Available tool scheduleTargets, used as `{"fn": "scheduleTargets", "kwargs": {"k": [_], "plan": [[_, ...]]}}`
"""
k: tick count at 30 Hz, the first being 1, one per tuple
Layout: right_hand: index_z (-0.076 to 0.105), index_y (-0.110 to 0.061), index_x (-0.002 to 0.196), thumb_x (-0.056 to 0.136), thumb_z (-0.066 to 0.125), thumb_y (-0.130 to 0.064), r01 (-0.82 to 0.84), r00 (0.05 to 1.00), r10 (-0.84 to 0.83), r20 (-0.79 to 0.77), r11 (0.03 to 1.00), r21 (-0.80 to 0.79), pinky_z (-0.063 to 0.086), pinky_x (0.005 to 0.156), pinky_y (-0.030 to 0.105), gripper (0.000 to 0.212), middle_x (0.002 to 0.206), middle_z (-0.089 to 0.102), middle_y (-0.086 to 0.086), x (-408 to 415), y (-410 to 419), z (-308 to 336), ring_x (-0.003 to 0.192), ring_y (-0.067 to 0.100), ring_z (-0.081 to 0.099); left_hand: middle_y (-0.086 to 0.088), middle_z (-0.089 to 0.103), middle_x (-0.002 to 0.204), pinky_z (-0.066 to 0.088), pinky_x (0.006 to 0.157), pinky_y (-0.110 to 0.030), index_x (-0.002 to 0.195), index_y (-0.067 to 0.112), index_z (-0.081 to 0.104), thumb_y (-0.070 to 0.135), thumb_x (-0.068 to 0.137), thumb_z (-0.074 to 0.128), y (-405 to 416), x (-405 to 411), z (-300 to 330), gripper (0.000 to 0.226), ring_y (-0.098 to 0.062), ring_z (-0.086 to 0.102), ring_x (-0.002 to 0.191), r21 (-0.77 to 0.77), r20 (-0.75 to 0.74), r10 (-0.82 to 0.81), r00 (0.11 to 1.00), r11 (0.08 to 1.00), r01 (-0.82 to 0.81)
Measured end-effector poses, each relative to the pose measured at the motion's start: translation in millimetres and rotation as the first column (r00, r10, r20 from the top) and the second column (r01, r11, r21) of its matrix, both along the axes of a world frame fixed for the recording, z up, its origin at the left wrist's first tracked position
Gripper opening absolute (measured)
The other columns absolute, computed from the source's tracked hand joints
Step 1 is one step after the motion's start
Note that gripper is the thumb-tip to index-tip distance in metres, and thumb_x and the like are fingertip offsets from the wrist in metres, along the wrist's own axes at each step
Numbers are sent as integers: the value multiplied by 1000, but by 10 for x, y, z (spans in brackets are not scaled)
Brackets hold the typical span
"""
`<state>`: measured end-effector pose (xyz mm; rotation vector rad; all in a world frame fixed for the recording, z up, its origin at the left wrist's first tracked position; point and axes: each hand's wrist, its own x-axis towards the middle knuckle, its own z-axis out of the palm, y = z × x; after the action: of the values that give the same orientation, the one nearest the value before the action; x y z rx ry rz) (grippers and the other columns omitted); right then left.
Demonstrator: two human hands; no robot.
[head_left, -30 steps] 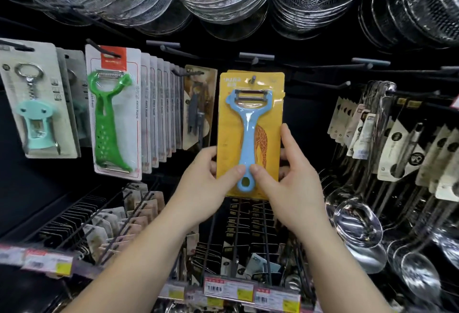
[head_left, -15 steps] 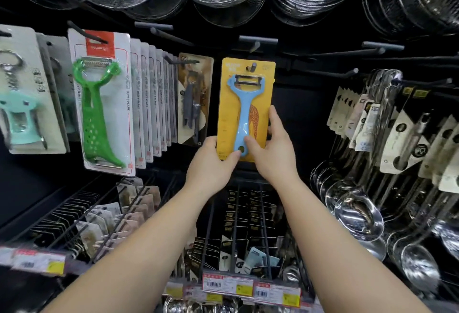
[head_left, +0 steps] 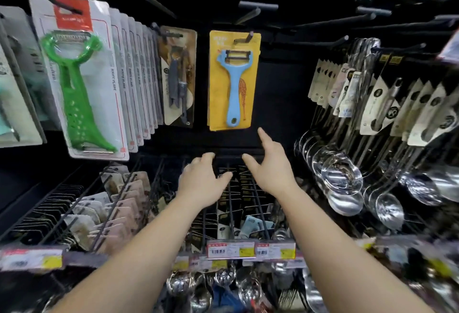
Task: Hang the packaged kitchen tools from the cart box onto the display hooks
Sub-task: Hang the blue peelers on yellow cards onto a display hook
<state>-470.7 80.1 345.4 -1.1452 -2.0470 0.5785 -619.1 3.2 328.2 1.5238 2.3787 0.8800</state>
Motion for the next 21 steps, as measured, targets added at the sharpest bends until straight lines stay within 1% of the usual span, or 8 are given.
{"fn": "scheduleTargets", "kwargs": {"k": [2,3,6,8,11,15,18,21], "plan": [[18,-28,157,95,62,-37,58,997,-58,50,998,8,35,111,33,76,149,41,9,168,-121,-138,137,22,38,-5,44,152,35,115,-45,152,23,34,57,93,56,-128,153,-157,72,-28,38,141,-48,-84,-72,994,997,68],[20,-27,157,95,62,-37,93,993,-94,70,995,23,32,112,32,76,148,41,8,274,-184,-189,138,21,37,-3,40,154,30,119,-44,153,25,32,57,94,54,-199,252,-236,71,-27,33,144,-57,-101,-124,987,991,119],[27,-26,155,95,62,-35,206,973,-211,89,977,58,28,107,24,70,146,43,5,680,-396,-279,136,20,37,0,31,158,16,123,-41,155,27,27,56,96,51,-377,595,-465,70,-23,21,149,-80,-129,-305,944,952,297],[30,-27,154,95,62,-33,283,954,-288,85,956,72,30,105,24,67,143,45,3,1020,-573,-336,133,20,40,1,27,159,12,123,-39,155,26,27,55,96,50,-447,859,-584,70,-21,17,149,-96,-139,-421,896,907,411],[36,-27,152,94,64,-31,388,913,-397,97,916,101,38,106,33,65,140,49,3,1561,-935,-458,126,25,48,2,26,160,13,123,-37,155,26,27,55,96,49,-511,1291,-666,70,-21,17,149,-78,-141,-532,835,846,527],[44,-21,148,90,71,-27,506,852,-511,116,859,73,32,104,25,65,137,52,7,2230,-1539,-761,127,25,48,-1,30,159,13,122,-36,154,25,30,54,95,52,-527,1922,-677,69,-22,20,148,-52,-153,-638,755,768,639],[47,-24,146,87,69,-38,594,797,-587,143,804,-11,37,107,30,65,136,54,7,2724,-1994,-1058,125,26,51,-3,33,157,16,122,-37,154,25,32,55,94,53,-503,2513,-693,70,-24,24,147,-62,-151,-706,692,705,706],[44,-32,147,82,58,-49,682,723,-654,222,726,-85,29,110,25,69,143,50,3,3243,-2457,-1320,134,23,44,-5,32,158,16,123,-42,153,24,32,57,95,51,-521,3196,-752,69,-26,23,148,-95,-133,-771,623,636,766]]}}
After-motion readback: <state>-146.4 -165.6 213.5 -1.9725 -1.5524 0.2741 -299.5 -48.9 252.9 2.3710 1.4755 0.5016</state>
